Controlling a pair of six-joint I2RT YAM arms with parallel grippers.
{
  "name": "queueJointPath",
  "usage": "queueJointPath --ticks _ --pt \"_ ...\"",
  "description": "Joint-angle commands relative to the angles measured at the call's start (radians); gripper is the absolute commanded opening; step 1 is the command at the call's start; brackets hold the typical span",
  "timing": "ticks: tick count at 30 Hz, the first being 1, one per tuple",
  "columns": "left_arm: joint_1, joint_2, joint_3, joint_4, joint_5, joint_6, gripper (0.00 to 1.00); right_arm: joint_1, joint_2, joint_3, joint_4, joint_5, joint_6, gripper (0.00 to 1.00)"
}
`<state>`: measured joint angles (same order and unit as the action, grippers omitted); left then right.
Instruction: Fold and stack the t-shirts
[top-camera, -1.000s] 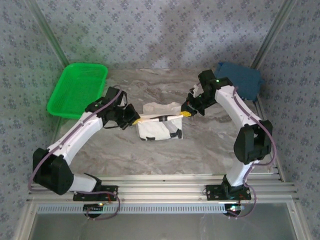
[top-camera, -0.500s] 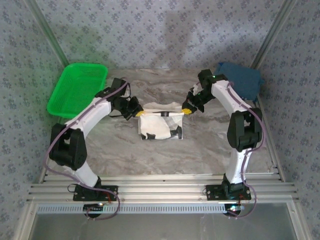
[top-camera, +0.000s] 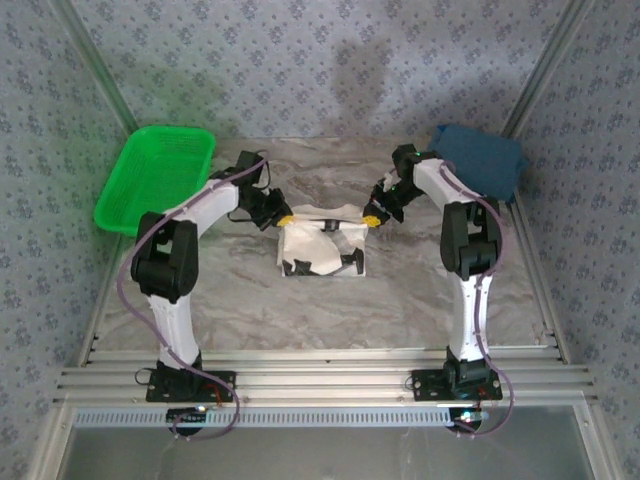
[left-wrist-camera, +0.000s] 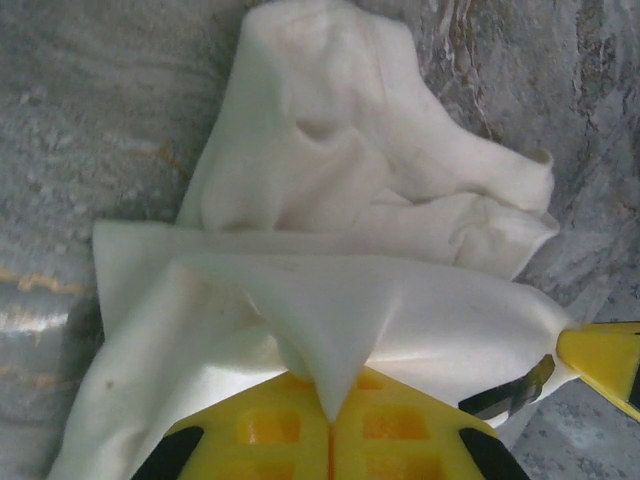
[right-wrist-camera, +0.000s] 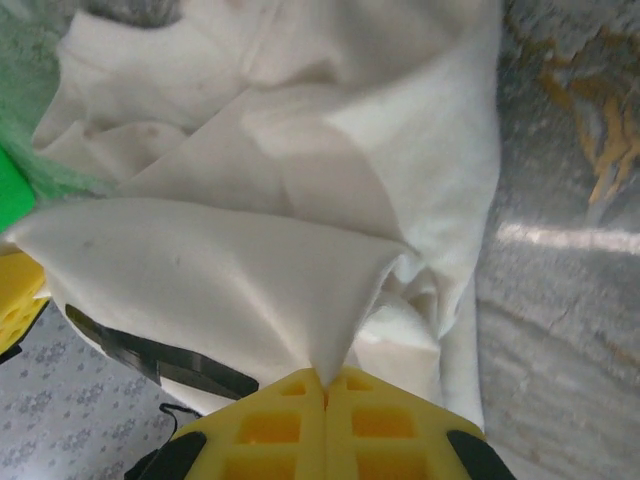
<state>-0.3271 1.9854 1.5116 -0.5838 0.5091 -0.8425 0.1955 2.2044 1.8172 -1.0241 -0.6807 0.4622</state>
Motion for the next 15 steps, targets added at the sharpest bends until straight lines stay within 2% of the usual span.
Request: queueJointPath --ticks 1,3,5,7,9,11,15 --pt "0.017 0.042 0.055 0.006 0.001 0.038 0.18 -0.014 0.039 0.036 0.005 0.030 -0.005 0.07" --pt "0.024 0.053 0.075 0.029 0.000 0.034 0.35 -0.020 0.043 0.036 0.034 0.035 0.013 0.16" --pt "0.032 0.058 0.110 0.024 -0.021 0.032 0.38 -0.031 0.040 0.050 0.060 0.040 0.031 0.27" --pt "0.044 0.062 0.158 0.022 -0.010 0.029 0.44 -0.040 0.035 0.069 0.078 0.037 0.033 0.32" --pt "0.056 0.060 0.214 0.005 -0.006 0.032 0.49 -0.053 0.031 0.113 0.059 0.045 0.030 0.43" --pt "0.065 0.049 0.261 -0.022 -0.006 0.038 0.52 -0.069 0.010 0.143 0.045 0.050 0.022 0.48" --pt "0.079 -0.020 0.279 -0.057 -0.013 0.056 0.55 -0.096 -0.100 0.097 0.065 0.069 0.021 0.50"
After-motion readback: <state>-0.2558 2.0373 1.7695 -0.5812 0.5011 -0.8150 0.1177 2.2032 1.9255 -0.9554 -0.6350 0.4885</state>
